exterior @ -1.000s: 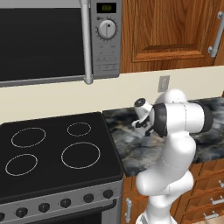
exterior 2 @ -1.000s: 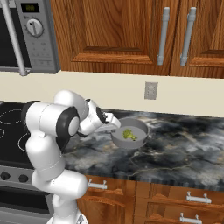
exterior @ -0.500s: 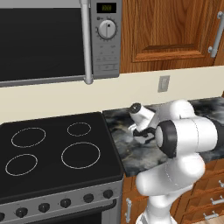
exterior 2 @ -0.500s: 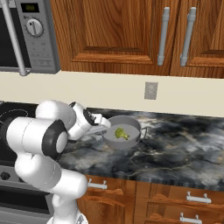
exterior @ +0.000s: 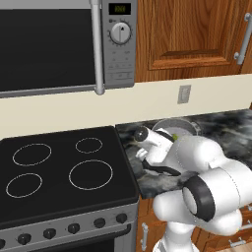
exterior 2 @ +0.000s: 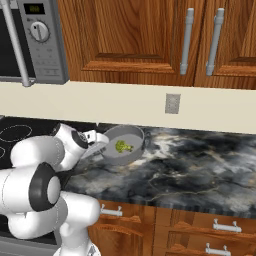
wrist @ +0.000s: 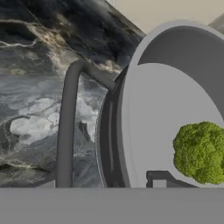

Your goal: Turn on the sink faucet. Then move the broccoli from the counter to the sink. Turn off the sink. Move the vegetable from the sink to the pot next to the stove. Finally move the pot to the rear left burner.

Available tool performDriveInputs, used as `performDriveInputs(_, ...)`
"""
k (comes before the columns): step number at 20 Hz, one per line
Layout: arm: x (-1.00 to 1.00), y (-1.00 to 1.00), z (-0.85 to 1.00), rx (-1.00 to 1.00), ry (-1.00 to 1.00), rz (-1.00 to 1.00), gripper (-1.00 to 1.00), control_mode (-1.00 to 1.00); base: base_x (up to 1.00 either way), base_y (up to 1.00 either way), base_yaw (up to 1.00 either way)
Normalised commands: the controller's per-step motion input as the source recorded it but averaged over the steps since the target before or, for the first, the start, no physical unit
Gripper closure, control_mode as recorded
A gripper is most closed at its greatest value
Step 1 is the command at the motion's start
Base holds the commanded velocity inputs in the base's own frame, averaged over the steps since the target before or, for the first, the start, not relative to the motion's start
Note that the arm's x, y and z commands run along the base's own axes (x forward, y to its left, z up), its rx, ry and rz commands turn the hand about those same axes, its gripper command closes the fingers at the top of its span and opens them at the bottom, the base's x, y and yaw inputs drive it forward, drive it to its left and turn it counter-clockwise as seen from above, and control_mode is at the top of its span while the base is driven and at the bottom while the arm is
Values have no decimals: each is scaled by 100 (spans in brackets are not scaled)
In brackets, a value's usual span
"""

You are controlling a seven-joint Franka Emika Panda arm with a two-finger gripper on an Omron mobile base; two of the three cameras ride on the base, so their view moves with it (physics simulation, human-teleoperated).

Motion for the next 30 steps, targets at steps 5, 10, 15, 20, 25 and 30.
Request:
performDriveInputs(5,-26,66,36,-14,0,26,100,-100,0,0,0)
performDriveInputs(10,-24,71,17,-14,0,28,100,-100,0,0,0)
performDriveInputs(15,-24,69,10,-13,1,29,100,-100,0,0,0)
performDriveInputs(20,-24,73,12,-11,6,28,100,-100,0,0,0)
performDriveInputs(25,-17,77,11,-10,9,29,100,-100,0,0,0)
performDriveInputs(30,-8,82,2,-9,11,31,100,-100,0,0,0)
